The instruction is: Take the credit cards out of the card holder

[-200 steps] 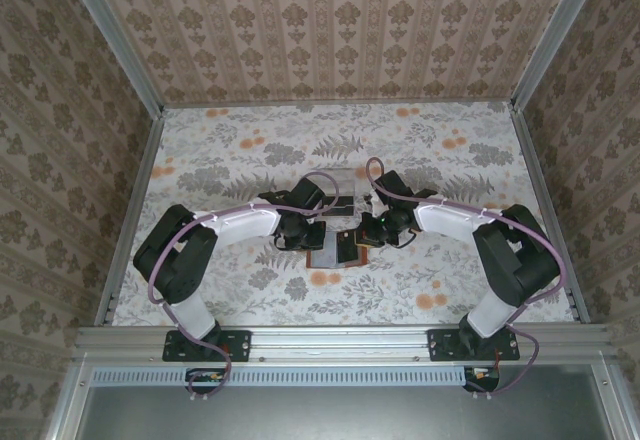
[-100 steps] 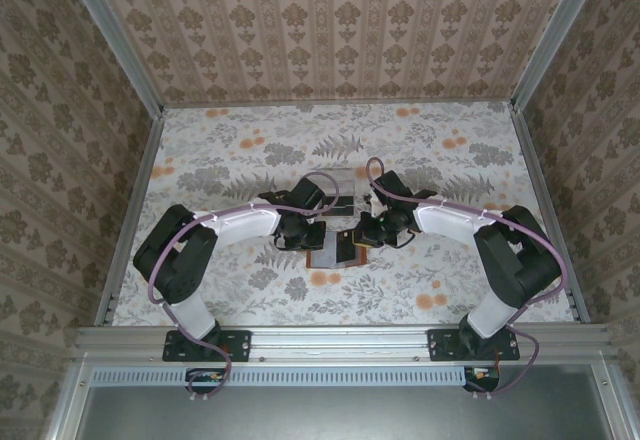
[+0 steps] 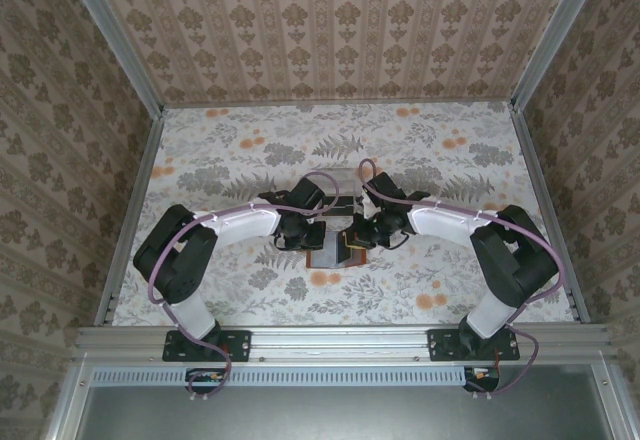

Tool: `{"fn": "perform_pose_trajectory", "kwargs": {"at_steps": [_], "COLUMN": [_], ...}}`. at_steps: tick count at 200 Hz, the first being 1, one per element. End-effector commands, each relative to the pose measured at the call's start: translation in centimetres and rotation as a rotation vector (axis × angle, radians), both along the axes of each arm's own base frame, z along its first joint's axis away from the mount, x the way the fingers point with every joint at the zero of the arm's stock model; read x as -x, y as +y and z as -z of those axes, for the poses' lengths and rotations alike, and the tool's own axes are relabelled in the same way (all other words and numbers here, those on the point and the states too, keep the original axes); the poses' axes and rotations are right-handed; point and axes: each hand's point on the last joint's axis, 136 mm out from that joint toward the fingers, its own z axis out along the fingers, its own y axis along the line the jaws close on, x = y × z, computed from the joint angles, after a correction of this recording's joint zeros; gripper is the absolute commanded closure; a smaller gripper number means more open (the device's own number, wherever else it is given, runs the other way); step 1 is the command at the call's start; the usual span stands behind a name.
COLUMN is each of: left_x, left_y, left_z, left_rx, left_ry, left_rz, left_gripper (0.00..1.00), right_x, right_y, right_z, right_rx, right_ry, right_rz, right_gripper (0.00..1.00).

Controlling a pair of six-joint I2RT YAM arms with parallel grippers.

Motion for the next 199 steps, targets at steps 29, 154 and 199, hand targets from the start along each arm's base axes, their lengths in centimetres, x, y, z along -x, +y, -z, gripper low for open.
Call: {"fn": "perform_pose_trajectory", "kwargs": {"at_steps": [29,154,199], "left_x": [0.0,-1.5,-1.4], "left_y": [0.7,2.2,3.1], "left_z": [-1.1,-3.5,-3.2], "left_rx": [-0.033,0.004,0.019], "left_ry": [-0.030,-0.104,-0.102], "left_rz": [0.014,-0.050,-0.074], "left_gripper": [0.98,0.95,0.95], "right_x": [-0.6,-2.6,-4.4], "right_y": [-1.0,-2.7,-4.9], "right_z": [-3.1,-7.7,-6.4], "right_rx": [0.055,0.311,0.527], "right_ry": [-0.075,-0.489,-0.520], "right_rz": [-0.003,-0.737,-1.096], "right_gripper": [0.95,0.97,1.00]}}
